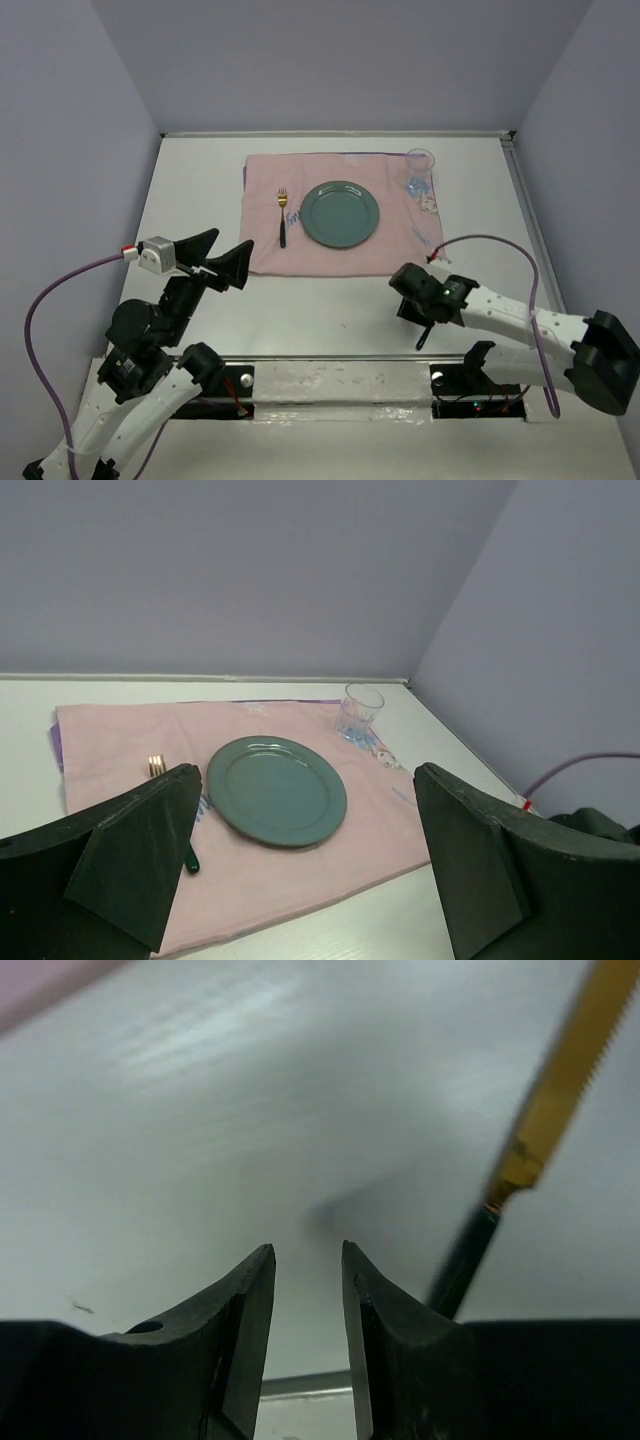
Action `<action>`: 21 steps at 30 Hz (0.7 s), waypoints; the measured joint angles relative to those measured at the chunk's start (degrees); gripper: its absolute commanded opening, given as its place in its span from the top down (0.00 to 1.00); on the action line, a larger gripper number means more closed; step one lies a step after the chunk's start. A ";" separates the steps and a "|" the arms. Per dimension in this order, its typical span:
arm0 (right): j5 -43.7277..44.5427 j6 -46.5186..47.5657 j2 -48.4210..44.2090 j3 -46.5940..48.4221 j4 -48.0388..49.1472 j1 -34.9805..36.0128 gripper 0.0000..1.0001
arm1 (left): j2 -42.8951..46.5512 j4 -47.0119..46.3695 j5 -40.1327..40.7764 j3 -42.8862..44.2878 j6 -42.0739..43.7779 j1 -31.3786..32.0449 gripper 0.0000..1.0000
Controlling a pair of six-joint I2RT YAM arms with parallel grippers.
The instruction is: Set the dinner table for one person
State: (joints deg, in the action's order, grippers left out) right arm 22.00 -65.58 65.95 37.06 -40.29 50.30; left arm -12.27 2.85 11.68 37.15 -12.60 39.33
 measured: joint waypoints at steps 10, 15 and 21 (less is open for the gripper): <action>-3.30 -12.41 -10.99 -4.20 -14.49 0.00 0.51 | 0.59 -0.02 -0.04 0.00 0.11 1.18 0.01; -3.52 -13.09 -9.20 -2.40 -16.83 0.02 0.47 | 0.72 0.00 -0.04 0.00 0.11 1.25 0.01; -4.57 -14.10 -7.63 -1.75 -20.02 0.00 0.37 | 1.33 0.00 0.09 0.00 0.15 1.75 0.01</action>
State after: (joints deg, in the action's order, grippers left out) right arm 17.43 -79.68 58.33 35.31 -60.31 50.30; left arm -10.94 2.85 11.77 37.15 -12.45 41.08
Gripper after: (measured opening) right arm 0.614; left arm 0.989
